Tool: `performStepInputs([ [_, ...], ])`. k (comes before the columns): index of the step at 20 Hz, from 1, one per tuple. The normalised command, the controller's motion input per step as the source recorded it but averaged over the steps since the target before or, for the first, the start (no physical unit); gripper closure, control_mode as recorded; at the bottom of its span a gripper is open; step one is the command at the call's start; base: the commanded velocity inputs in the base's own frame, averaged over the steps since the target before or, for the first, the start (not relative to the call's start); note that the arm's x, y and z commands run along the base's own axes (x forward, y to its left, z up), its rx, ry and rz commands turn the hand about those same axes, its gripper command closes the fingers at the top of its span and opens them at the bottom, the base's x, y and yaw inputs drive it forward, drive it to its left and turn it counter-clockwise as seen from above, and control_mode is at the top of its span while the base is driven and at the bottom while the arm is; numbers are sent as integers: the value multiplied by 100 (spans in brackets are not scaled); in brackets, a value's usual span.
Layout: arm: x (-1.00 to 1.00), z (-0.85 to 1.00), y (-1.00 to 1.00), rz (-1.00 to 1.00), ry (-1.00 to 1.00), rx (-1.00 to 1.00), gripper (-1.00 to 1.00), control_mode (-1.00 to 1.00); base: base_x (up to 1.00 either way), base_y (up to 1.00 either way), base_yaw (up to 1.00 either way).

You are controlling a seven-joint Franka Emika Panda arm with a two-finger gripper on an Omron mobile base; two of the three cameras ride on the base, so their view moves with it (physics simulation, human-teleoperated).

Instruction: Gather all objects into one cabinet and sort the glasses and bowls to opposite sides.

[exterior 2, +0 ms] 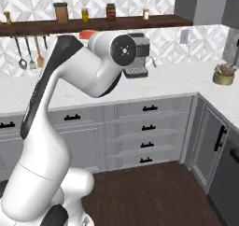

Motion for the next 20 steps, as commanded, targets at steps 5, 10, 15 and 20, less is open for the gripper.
performStepInputs([
  [5, 0, 0, 0, 0, 0, 0, 100, 100, -5, 55, 87],
  [10, 0, 0, 0, 0, 0, 0, 100, 100, -9, 56, 89],
  [15, 0, 0, 0, 0, 0, 0, 100, 100, -5, 57, 92],
  [20, 0, 0, 0, 0, 0, 0, 100, 100, -1, 60, 92],
])
